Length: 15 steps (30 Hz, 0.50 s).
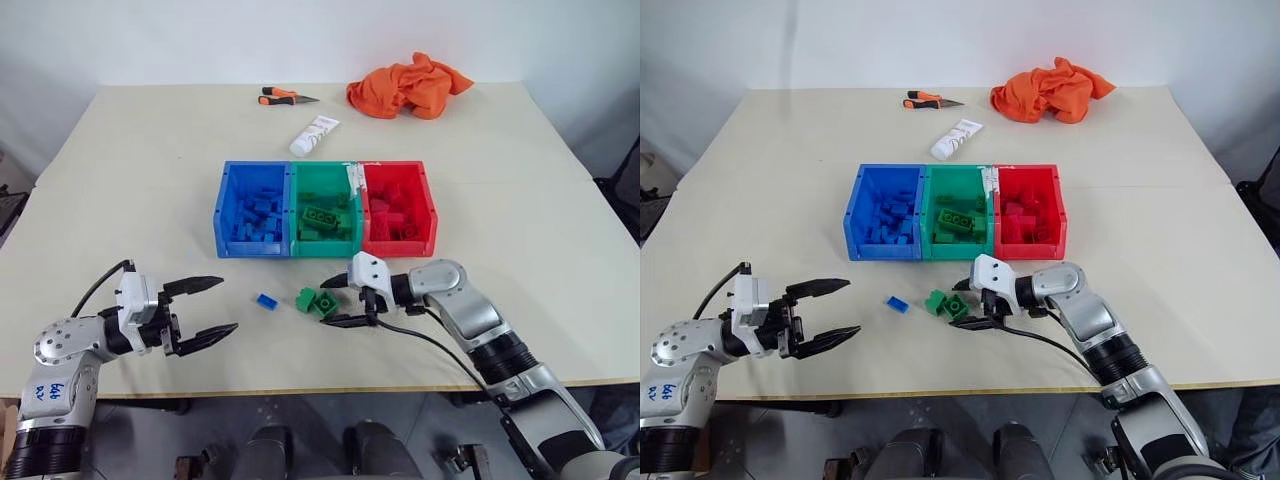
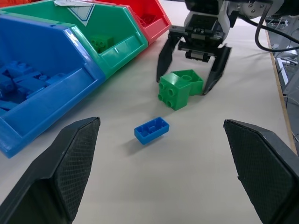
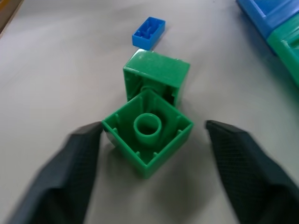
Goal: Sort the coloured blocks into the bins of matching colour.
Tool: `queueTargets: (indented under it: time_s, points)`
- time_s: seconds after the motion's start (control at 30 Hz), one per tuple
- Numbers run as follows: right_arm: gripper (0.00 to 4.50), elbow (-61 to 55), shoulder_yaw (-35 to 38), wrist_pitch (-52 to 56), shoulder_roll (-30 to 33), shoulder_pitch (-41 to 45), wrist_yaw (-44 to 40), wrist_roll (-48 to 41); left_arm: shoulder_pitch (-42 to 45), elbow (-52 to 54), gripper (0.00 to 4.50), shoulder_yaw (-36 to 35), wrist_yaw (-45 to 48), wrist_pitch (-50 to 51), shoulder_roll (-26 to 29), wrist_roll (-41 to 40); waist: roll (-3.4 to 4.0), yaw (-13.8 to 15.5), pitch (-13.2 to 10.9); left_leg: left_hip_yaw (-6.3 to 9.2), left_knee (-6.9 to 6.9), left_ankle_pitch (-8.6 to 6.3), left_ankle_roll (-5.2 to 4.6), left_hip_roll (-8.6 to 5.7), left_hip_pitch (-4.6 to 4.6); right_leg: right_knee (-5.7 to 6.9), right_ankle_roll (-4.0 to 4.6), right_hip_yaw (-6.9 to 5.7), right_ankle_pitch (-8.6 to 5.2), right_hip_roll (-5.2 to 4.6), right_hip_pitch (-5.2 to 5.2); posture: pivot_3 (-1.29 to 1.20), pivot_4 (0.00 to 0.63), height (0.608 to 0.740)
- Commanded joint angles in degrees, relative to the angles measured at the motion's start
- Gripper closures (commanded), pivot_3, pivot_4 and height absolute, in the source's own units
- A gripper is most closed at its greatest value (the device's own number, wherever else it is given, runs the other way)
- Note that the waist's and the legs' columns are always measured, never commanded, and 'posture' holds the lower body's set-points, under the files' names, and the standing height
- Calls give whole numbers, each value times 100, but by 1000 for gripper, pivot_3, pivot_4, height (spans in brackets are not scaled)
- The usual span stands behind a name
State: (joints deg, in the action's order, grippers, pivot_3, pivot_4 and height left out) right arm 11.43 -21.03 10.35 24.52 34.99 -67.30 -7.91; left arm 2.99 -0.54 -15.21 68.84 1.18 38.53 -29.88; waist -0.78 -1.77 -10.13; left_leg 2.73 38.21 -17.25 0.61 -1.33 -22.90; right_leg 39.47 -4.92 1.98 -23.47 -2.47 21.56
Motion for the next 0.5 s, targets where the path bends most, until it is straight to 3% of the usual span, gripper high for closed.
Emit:
queueTargets:
  time_s: [0.03, 0.3, 0.5]
  points:
    - [2341, -308, 121, 69, 24, -65, -47, -120, -103, 216, 0, -169, -37, -36, 13, -151, 0, -6, 0, 0, 0, 0, 0, 0, 0, 0, 0, 0, 0, 0, 0, 0, 150, 740]
    - [2398, -1805, 854, 913, 512, -326, 208, -667, 26, 54, 0, -101, -10, -84, 3, -129, 0, 12, 0, 0, -2, 0, 0, -1, -2, -4, 0, 0, 0, -2, -1, 0, 150, 740]
    - [2398, -1370, 1387, 1218, 371, 672, 789, -789, 312, -218, 0, 30, 72, -132, -59, -56, 0, -37, 0, -2, -6, 1, 2, 0, 3, -1, 1, 0, 1, -1, 1, 0, 150, 740]
